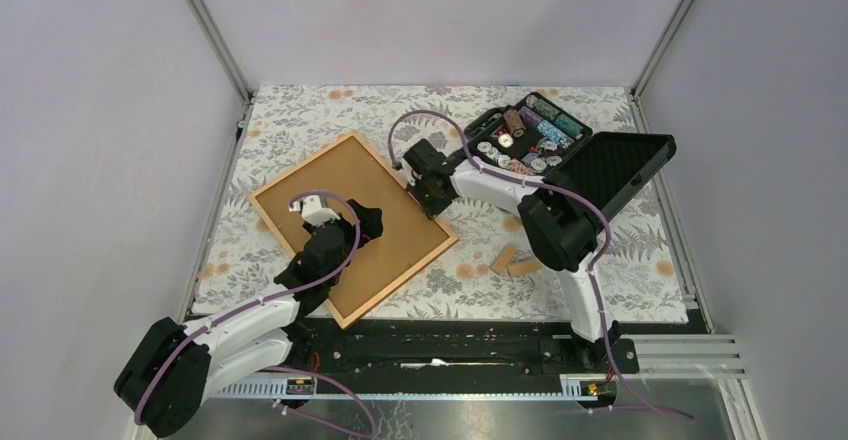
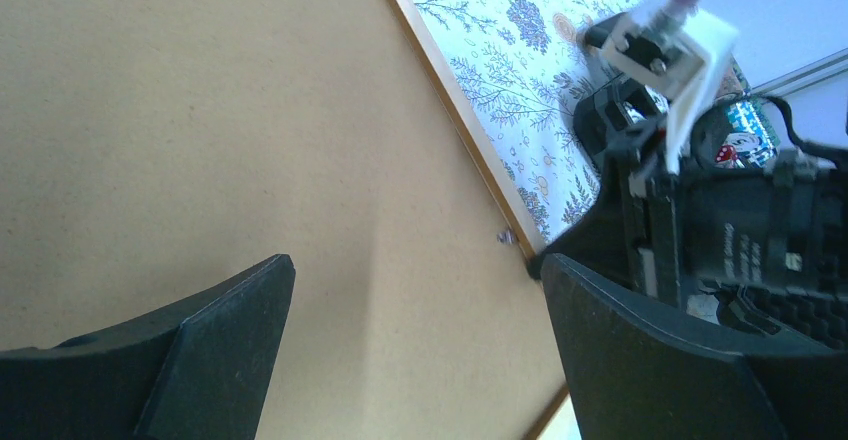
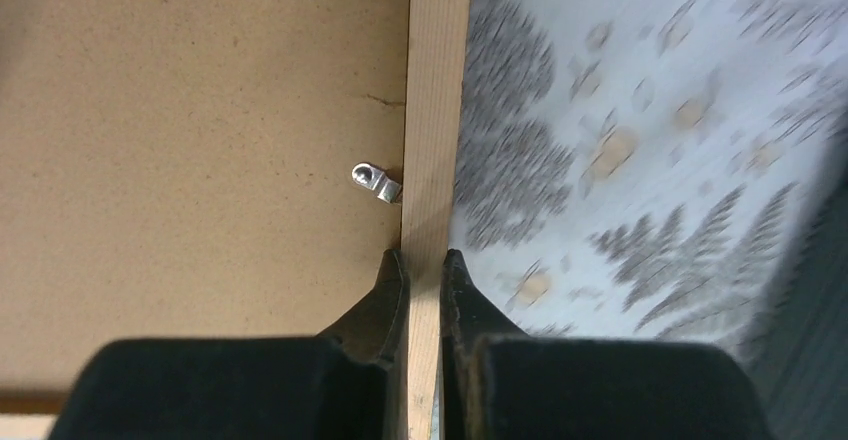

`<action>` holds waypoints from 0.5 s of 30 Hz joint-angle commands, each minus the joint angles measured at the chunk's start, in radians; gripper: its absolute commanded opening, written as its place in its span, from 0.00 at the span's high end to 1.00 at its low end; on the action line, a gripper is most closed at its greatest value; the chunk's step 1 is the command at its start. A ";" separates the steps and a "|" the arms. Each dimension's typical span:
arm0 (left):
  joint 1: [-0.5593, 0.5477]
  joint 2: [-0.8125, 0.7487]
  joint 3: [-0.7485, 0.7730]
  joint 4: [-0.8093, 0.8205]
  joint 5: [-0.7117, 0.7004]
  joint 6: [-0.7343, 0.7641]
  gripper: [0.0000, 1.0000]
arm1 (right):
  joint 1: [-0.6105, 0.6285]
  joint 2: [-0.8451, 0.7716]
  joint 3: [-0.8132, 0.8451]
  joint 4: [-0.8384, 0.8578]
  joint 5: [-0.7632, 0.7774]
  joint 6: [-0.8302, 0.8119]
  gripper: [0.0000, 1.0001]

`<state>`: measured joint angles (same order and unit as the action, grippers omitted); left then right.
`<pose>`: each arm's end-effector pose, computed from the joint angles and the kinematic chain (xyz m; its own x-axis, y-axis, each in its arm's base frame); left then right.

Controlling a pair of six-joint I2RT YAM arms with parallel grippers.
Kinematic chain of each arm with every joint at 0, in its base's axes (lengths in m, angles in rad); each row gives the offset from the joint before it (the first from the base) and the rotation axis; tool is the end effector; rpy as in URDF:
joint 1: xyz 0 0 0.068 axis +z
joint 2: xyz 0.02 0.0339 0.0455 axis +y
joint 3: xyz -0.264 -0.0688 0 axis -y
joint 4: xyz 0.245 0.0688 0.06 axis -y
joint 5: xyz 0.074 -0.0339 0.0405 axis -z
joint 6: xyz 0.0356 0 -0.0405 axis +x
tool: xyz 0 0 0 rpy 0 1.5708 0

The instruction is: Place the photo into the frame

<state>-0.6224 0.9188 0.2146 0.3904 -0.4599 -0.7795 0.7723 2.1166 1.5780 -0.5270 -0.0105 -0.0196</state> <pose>0.1604 -0.0957 0.1778 -0.3045 -0.5568 -0.7728 -0.0487 0.8194 -0.5711 0.3229 0.3151 0.1691 -0.6130 -0.6245 -0.4841 -0.7135 0.7006 -0.0003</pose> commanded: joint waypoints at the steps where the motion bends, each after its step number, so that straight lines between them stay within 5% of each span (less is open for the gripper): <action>1: -0.002 -0.008 0.028 0.024 -0.001 0.000 0.01 | 0.004 0.103 0.150 0.020 0.248 -0.236 0.99; 2: -0.002 -0.006 0.029 0.024 0.001 0.000 0.01 | 0.004 0.123 0.201 -0.006 0.277 -0.234 0.88; 4: -0.002 -0.005 0.030 0.024 -0.002 0.000 0.01 | 0.005 0.159 0.321 -0.082 0.344 -0.191 0.45; 5: -0.002 -0.003 0.031 0.024 -0.001 0.000 0.01 | 0.004 0.177 0.403 -0.129 0.360 -0.160 0.35; 10: -0.001 -0.003 0.032 0.022 0.001 0.001 0.01 | 0.005 0.170 0.527 -0.382 0.401 0.209 0.06; 15: 0.000 -0.005 0.032 0.022 0.004 0.000 0.01 | 0.009 -0.054 0.142 -0.194 0.123 0.544 0.00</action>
<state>-0.6224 0.9184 0.2146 0.3904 -0.4599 -0.7795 0.7742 2.2417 1.9522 -0.7586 0.2813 0.2035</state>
